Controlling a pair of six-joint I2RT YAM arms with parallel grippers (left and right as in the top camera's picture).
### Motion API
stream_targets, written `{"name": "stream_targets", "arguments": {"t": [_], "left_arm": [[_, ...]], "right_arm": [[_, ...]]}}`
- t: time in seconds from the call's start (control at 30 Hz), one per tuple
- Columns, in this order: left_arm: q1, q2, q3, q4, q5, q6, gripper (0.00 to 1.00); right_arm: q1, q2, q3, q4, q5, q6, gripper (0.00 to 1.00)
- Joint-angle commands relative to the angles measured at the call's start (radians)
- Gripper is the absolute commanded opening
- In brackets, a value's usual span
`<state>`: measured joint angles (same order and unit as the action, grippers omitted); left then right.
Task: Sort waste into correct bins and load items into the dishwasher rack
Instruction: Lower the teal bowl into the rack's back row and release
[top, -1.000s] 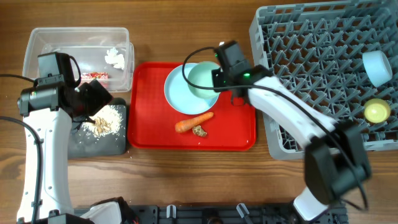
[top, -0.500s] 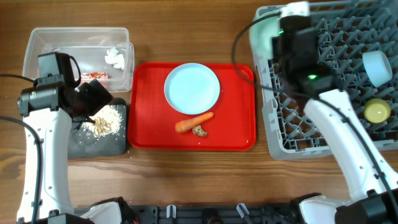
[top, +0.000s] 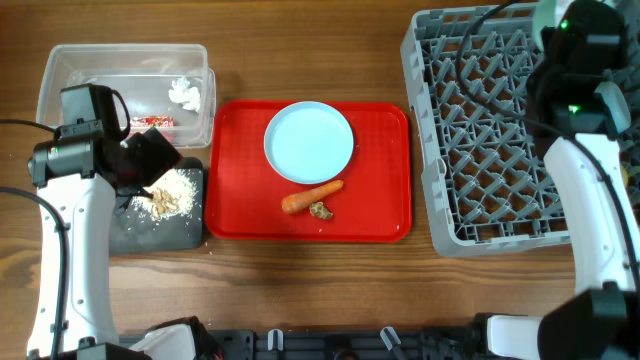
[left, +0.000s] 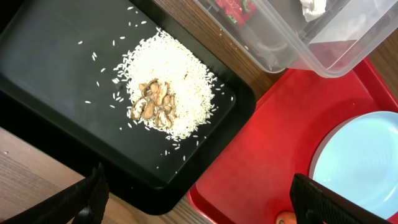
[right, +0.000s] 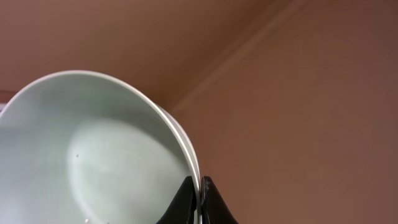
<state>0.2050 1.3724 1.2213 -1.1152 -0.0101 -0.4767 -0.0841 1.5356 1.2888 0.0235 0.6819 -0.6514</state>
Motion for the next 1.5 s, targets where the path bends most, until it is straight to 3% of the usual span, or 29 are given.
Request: {"name": "stream_targets", "arguments": {"t": [0.0,0.33,0.5,1.47], "left_arm": [[0.005,-0.015,0.006,0.0,0.002,-0.01,0.95],[0.005,-0.015,0.007,0.0,0.002,-0.01,0.95],[0.005,-0.015,0.006,0.0,0.002,-0.01,0.95],[0.005,-0.015,0.007,0.031,0.02,-0.01,0.95]], "right_arm": [[-0.056,0.103,0.003,0.093,0.101,-0.142,0.04],[-0.113,0.358,0.003,0.446,0.156,-0.391,0.04],[-0.114,0.442,0.003,0.524,0.156,-0.429,0.04],[-0.059,0.501,0.003,0.183,0.225,-0.076,0.07]]}}
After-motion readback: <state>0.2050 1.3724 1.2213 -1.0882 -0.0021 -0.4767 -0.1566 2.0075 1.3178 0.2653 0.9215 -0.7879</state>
